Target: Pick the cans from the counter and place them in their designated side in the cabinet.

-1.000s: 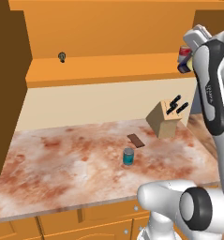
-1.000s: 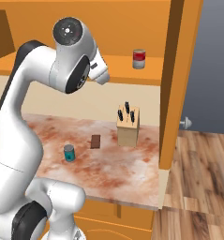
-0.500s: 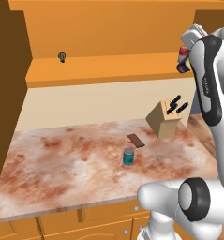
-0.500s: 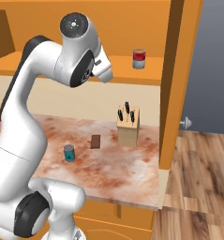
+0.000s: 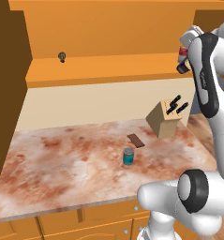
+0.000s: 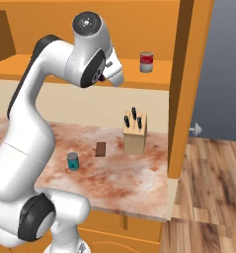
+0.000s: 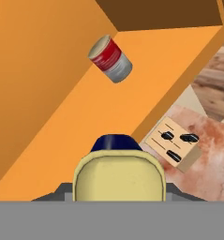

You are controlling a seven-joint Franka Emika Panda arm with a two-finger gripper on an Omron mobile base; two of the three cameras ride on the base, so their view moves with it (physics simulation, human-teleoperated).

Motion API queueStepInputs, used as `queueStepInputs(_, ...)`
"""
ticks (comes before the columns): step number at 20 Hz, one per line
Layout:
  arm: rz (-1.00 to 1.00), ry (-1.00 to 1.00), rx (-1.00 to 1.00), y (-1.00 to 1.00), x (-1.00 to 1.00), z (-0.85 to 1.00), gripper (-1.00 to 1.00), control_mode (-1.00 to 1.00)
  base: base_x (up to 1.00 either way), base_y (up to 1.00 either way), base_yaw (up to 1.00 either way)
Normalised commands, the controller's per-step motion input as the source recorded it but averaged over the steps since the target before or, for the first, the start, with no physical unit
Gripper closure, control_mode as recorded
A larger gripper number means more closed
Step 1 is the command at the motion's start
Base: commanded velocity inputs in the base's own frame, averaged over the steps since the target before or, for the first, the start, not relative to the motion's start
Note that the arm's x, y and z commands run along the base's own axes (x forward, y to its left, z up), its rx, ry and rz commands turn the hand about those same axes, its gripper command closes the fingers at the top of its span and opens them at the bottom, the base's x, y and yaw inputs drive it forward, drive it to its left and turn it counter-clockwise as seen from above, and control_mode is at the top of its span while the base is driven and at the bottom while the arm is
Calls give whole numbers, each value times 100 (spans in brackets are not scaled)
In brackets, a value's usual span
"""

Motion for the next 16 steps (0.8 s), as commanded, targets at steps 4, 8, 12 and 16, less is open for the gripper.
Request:
queueStepInputs(4, -1, 5, 0, -7, 19, -7, 100, -100, 0, 0, 0)
queueStepInputs(8, -1, 5, 0, -7, 21, -8, 100, -100, 0, 0, 0)
queueStepInputs(12, -1, 4, 0, -7, 23, -6, 100, -100, 0, 0, 0)
queueStepInputs(16, -1, 4, 0, -5, 25, -3, 100, -100, 0, 0, 0)
